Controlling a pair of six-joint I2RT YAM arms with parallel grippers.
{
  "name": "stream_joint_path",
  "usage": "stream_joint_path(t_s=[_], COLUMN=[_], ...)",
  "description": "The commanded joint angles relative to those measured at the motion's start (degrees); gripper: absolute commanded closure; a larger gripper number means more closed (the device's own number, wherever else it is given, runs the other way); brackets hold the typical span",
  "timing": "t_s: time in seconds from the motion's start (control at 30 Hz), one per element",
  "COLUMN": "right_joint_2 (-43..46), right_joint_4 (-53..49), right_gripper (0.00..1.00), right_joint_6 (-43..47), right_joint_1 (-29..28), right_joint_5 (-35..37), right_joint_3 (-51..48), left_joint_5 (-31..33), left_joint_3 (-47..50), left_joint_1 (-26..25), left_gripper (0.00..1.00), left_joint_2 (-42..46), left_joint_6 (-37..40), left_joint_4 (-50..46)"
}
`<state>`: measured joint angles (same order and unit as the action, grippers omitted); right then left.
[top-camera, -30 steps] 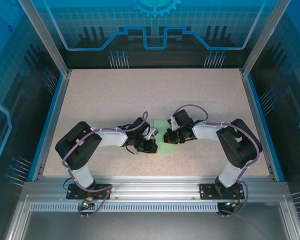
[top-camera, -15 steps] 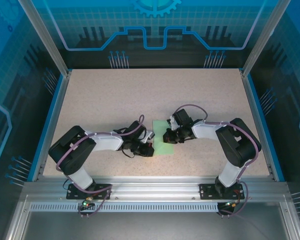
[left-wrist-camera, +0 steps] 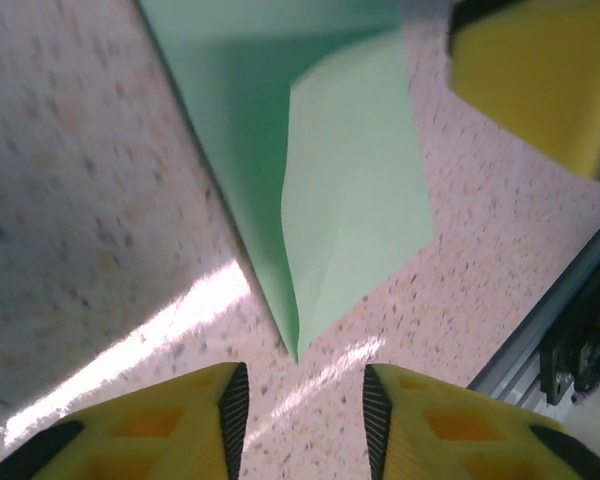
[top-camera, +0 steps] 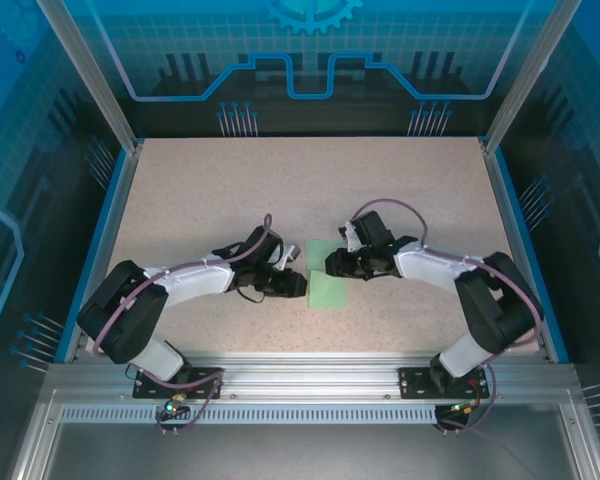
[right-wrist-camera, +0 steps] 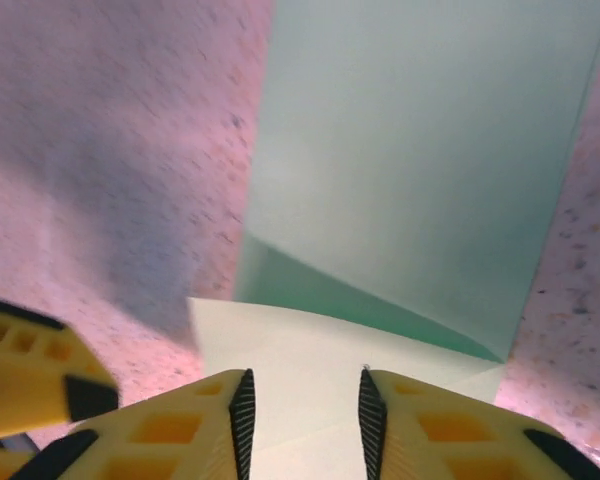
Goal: Fold a paper plane with a square sheet of paper (fold left side to right side)
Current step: Fold the triangle a second time at the center of the table, then turn over the paper at the center of the table.
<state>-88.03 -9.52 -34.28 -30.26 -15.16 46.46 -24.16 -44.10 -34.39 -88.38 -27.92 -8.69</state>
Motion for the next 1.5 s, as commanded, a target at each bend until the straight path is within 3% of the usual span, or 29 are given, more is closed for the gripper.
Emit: stream_joint_path(t_s=[0.0, 0.17, 0.33, 0.57, 0.7, 0.93, 1.17, 1.47], right_joint_2=[6.53, 16.26, 25.40, 31.86, 30.96, 23.08, 15.65, 3.38], right_joint_4=[-2.92, -3.75, -3.25, -3.29, 0.00, 9.97, 13.34, 16.52], right_gripper=[0.54, 0.39, 0.27, 0.13, 0.00, 0.00, 0.01, 0.29], right_joint_6=[1.50, 0.91, -1.26, -3.15, -4.31, -9.08, -10.08, -8.99], right_joint_1=[1.01, 2.39, 2.91, 2.99, 3.06, 2.95, 1.81, 0.35], right_joint_5=[4.65, 4.79, 3.10, -0.60, -3.92, -8.97, -8.10, -7.71], right_joint_3=[-2.74, -9.49, -15.67, -20.90, -21.31, -19.60, -16.63, -10.65], left_joint_5=[1.57, -0.56, -3.69, -2.94, -1.28, 0.06, 0.26, 0.34], left_joint_3=[-3.67, -8.52, -12.74, -13.12, -10.50, -6.61, -5.69, -5.87], left_joint_1=[1.66, 2.18, 2.18, 2.18, 2.17, 2.17, 2.19, 2.14], left_gripper=[0.53, 0.48, 0.50, 0.82, 0.90, 0.91, 0.91, 0.90], left_joint_2=[-2.03, -8.43, -14.73, -16.46, -13.62, -9.83, -8.75, -8.87], left_joint_6=[-0.65, -0.69, -0.55, -0.38, 0.14, -0.19, -0.46, -0.47], left_joint_4=[0.27, 2.72, 4.48, 6.25, 7.10, 8.73, 9.71, 10.03])
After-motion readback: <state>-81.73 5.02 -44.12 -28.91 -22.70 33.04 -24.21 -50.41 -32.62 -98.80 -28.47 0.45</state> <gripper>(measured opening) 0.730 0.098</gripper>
